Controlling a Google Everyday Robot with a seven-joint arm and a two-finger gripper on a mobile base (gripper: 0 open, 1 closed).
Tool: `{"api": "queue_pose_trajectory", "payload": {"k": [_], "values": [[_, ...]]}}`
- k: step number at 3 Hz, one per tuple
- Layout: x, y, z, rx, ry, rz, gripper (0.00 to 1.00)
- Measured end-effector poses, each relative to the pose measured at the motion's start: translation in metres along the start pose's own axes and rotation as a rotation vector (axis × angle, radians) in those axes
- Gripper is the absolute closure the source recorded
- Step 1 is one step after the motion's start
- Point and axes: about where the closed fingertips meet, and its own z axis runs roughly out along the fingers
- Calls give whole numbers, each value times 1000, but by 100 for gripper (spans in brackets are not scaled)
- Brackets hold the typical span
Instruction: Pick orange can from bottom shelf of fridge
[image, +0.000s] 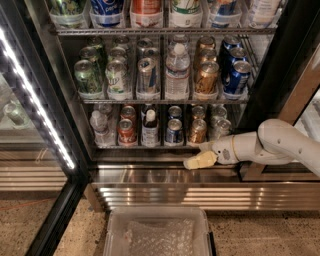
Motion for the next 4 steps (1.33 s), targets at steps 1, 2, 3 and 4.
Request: {"api": "queue_pose_trajectory", "payload": {"k": [1,2,3,4], "values": [[5,6,-2,18,3,-17,16],[4,3,1,58,-14,-69,0],[-3,-6,6,103,-29,-140,0],[-9,-14,13,131,-45,-192,0]]}}
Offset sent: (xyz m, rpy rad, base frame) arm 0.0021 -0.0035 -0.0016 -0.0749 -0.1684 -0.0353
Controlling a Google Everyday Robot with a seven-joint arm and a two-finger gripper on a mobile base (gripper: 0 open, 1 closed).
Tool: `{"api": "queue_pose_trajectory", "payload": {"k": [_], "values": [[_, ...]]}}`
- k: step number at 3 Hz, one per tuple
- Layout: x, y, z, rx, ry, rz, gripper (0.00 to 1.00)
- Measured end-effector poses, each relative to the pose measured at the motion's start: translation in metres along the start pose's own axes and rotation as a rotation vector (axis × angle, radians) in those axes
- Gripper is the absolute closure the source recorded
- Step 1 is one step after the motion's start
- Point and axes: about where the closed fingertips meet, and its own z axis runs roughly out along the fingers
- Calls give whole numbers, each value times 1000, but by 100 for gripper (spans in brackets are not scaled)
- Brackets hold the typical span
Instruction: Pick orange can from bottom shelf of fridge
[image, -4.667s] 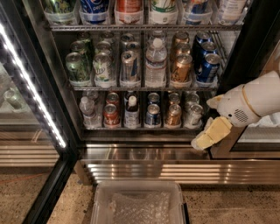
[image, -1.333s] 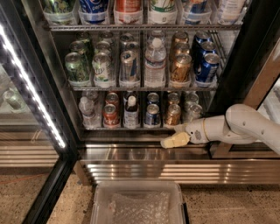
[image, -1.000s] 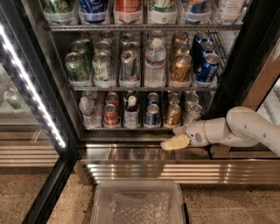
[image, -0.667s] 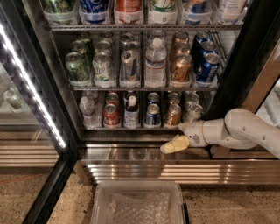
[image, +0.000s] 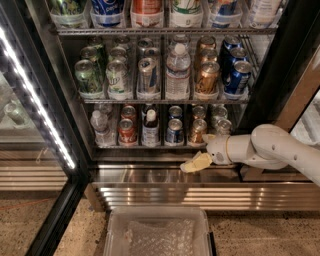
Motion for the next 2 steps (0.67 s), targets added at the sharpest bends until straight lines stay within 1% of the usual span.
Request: {"api": "queue_pose_trajectory", "payload": {"k": [1,2], "values": [[-1,-8,4,32,-6,-22,0],[-4,-21,-5,96,12,-49,0]]}}
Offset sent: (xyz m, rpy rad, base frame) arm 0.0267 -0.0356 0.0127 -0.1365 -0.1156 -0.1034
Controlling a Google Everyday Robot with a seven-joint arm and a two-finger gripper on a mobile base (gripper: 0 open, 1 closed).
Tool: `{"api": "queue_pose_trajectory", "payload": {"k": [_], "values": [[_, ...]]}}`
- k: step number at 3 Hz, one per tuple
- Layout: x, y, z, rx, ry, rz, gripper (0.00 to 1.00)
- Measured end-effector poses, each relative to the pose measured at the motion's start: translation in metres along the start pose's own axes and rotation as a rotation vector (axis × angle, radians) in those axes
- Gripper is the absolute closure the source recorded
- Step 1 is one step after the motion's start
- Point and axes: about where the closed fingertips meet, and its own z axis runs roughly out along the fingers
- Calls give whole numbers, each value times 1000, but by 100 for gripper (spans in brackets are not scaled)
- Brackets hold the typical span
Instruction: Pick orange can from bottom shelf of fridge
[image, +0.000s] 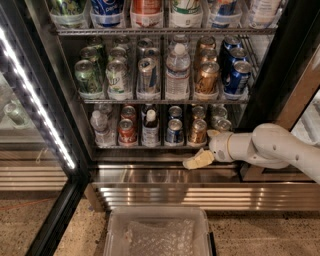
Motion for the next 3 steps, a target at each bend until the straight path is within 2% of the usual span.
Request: {"api": "queue_pose_trajectory", "payload": {"k": [1,2,3], "values": [[-1,-11,-13,60,9,-10,0],[3,-18,-16,86,18,-6,0],[6,-25,-5,90,19,2,0]]}}
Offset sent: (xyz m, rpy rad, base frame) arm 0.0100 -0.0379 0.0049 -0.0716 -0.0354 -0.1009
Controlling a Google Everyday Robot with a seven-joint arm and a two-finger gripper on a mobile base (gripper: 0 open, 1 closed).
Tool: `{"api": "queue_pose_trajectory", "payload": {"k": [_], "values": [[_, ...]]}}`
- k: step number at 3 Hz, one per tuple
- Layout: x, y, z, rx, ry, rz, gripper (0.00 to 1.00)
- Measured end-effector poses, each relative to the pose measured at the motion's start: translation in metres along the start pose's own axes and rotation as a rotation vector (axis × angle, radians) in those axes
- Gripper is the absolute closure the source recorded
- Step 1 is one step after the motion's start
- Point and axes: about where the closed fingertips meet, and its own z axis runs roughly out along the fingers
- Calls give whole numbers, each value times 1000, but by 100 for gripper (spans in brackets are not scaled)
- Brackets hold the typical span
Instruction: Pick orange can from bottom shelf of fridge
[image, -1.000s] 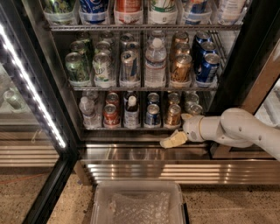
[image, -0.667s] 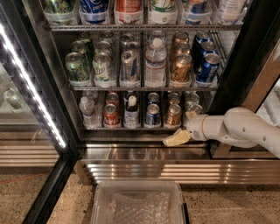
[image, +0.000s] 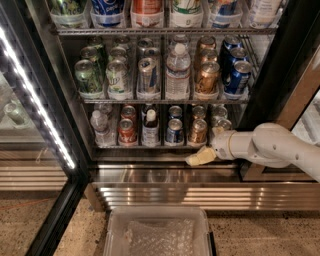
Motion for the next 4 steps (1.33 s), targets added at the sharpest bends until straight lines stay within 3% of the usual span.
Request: {"api": "queue_pose_trajectory", "payload": {"k": [1,2,3,4], "values": [[1,-4,14,-3,-10,22,0],[1,-4,14,-3,-10,22,16],[6,1,10,12,16,8,3],[25,6,13,58,55,-20,6]]}}
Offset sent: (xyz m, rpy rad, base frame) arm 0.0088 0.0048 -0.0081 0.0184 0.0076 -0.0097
